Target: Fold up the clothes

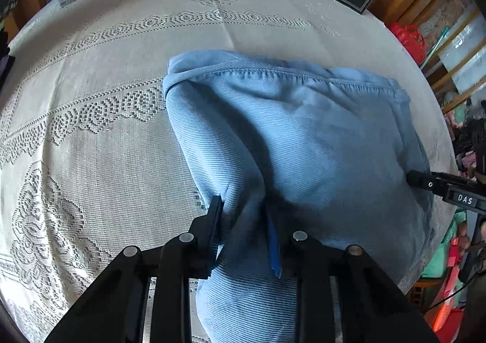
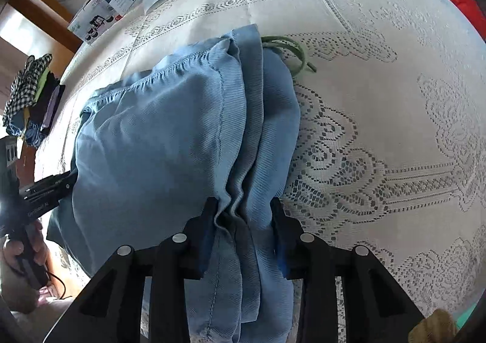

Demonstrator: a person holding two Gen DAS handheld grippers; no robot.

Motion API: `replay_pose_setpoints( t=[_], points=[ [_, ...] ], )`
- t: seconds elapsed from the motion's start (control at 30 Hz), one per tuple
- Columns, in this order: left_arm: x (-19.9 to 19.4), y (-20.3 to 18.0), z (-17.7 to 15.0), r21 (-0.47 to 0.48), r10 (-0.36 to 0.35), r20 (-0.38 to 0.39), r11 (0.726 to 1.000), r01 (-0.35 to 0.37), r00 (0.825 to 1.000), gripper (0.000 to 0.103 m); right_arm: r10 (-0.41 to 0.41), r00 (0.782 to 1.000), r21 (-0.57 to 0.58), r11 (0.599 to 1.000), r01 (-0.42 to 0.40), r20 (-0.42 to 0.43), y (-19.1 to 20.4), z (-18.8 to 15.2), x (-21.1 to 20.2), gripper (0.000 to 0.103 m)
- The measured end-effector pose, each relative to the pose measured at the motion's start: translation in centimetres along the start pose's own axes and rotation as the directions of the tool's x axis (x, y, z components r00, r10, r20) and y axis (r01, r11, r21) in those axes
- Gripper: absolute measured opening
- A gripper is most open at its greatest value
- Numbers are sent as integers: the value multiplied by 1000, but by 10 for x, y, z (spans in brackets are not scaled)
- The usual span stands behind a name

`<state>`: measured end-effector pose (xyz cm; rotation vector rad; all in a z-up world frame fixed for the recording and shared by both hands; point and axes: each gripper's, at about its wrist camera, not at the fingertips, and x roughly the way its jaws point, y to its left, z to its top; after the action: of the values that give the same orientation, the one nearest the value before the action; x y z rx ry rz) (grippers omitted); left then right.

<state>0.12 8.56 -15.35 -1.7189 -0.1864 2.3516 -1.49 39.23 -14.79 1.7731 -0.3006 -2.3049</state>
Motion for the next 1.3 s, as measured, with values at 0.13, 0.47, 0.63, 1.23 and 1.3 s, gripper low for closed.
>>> replay_pose_setpoints(
  t=[0.13, 0.47, 0.63, 1.23, 1.3],
  points=[
    [5, 0, 0, -25, -20, 0, 999, 20, 1000, 33, 4, 1000, 5, 1000, -4, -1, -1, 0, 0, 39],
    [13, -14, 7, -14, -12, 9, 1000, 12, 1000, 13, -80, 996, -70, 995, 77, -31, 17, 0, 6, 34],
    [15, -12, 11, -34, -52, 4, 998, 53, 999, 11, -85, 996, -74, 994, 82, -32, 19, 1, 6, 32],
    [-26, -32, 21, 73, -48, 88, 996, 42, 995, 8, -24, 998, -74, 997, 28, 54, 27, -4, -27, 11],
    [-33, -41, 27, 99, -44, 106, 994, 33, 993, 8, -7, 997, -77, 997, 13, 80, 30, -4, -37, 11]
  ],
)
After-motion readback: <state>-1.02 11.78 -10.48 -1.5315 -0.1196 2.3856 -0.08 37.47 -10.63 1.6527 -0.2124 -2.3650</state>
